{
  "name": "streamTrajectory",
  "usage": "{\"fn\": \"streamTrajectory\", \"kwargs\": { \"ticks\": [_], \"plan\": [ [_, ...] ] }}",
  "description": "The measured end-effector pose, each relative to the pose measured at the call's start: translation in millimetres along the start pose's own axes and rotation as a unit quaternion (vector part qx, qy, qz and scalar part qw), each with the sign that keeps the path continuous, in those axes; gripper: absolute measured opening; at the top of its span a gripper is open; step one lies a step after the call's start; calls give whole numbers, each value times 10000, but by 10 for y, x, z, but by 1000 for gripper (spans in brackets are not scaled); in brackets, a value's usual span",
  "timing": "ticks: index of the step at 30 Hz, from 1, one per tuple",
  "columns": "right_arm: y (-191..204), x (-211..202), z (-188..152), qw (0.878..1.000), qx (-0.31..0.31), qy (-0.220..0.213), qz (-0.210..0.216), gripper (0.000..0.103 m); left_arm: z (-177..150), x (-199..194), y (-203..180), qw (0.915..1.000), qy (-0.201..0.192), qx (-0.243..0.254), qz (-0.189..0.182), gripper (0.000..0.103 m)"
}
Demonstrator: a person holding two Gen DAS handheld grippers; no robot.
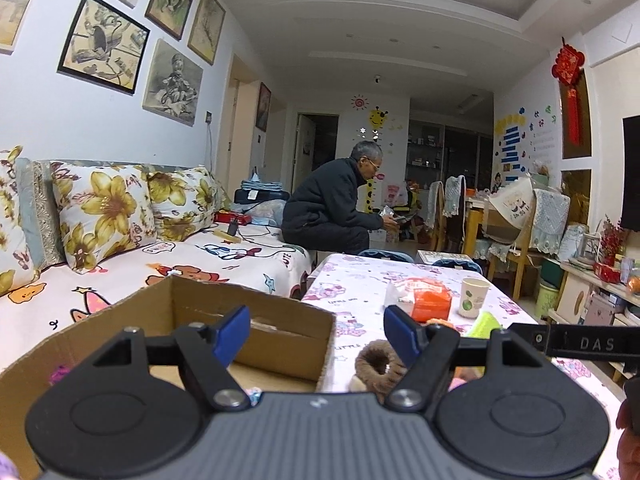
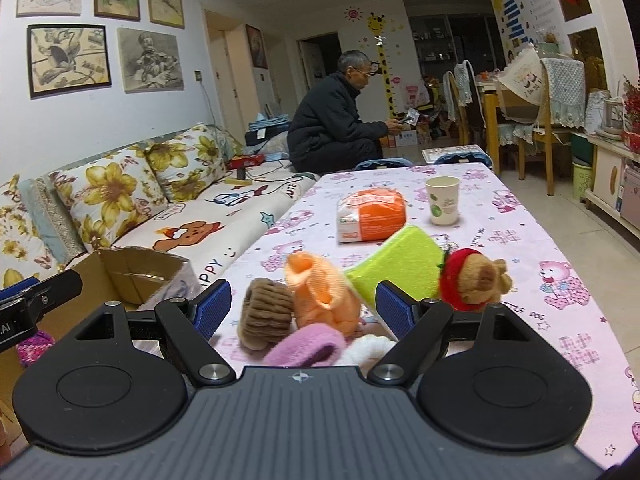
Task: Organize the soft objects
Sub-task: 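Move both grippers back toward the brown knit slipper and orange items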
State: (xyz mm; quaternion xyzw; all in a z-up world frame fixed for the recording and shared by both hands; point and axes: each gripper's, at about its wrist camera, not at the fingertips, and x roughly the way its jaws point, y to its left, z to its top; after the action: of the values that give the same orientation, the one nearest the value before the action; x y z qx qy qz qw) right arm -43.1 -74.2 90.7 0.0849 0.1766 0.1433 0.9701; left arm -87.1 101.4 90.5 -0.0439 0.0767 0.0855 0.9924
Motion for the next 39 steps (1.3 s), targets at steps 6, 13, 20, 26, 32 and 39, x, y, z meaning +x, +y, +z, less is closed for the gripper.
{"fn": "streamTrajectory", "kwargs": {
  "ticks": [6, 13, 20, 26, 32, 39],
  "plan": [
    [-39, -36, -28, 9999, 83, -32, -113, 100, -31, 22, -146, 9998, 56, 139, -111, 73],
    [-85, -46, -29, 9995, 195, -69, -258, 100, -81, 48, -288, 9993, 141, 272, -235, 73],
    [-117, -85, -69, 9986, 287, -101, -431, 100, -152, 68, -484, 9979, 249, 454, -381, 73],
    [-192, -119, -90, 9975, 398, -104, -581, 100, -228, 102, -658, 9960, 387, 609, -528, 73],
    [-290, -127, -97, 9957, 522, -104, -756, 100, -305, 153, -839, 9930, 537, 781, -711, 73],
    [-435, -105, -129, 9925, 741, -106, -971, 100, -450, 193, -1050, 9873, 729, 1038, -958, 74]
  ]
}}
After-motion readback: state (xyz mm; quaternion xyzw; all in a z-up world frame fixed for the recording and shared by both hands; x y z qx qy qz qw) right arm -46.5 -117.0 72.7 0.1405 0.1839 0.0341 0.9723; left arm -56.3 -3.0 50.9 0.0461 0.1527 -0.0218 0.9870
